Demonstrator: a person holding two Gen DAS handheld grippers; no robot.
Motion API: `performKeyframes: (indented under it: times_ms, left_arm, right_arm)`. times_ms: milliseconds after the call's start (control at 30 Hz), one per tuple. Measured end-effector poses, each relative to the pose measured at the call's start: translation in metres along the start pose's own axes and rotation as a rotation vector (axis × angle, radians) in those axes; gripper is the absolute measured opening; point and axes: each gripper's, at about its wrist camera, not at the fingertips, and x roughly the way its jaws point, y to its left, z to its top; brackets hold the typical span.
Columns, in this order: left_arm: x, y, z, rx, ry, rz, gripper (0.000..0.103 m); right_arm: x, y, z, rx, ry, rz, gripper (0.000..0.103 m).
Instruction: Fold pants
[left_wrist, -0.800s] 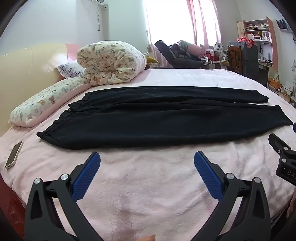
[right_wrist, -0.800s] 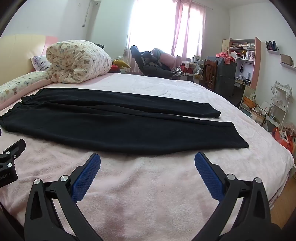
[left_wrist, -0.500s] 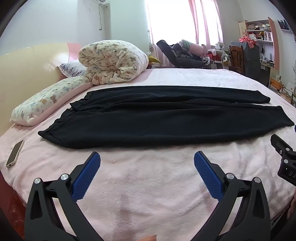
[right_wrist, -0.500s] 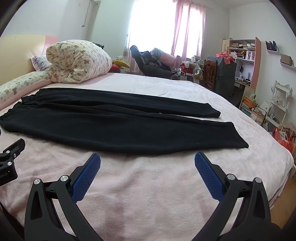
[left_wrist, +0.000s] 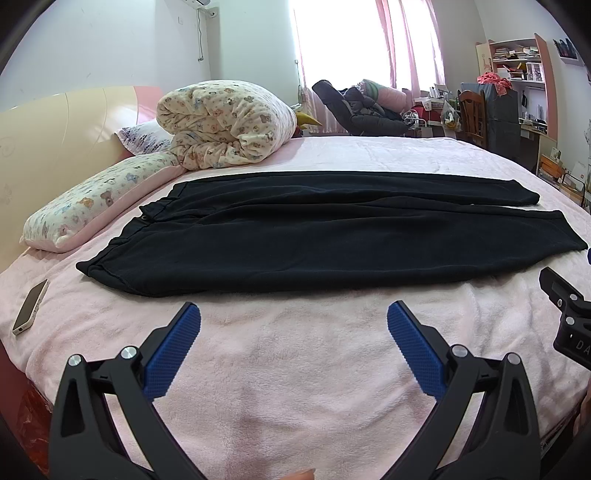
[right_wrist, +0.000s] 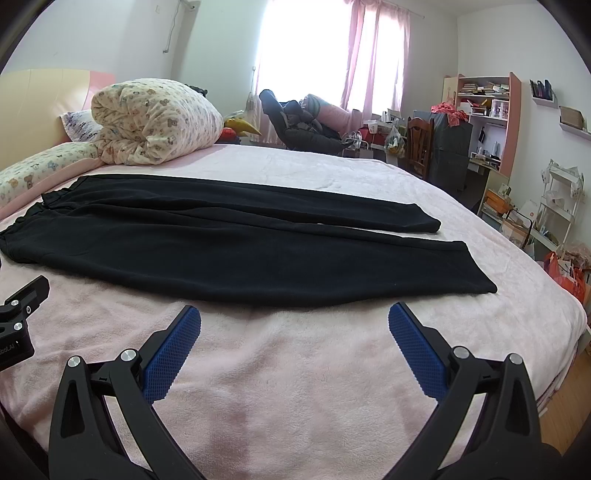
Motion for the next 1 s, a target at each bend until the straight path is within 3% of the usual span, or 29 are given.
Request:
performKeyframes:
  times_ms: [1000]
  left_arm:
    - [0.0016, 0.0022, 0.0003, 0.000, 0.000, -0.002, 0.101]
  right_arm:
    - [0.0013, -0.0002, 0.0000, 0.001, 0.003, 0.001, 0.102]
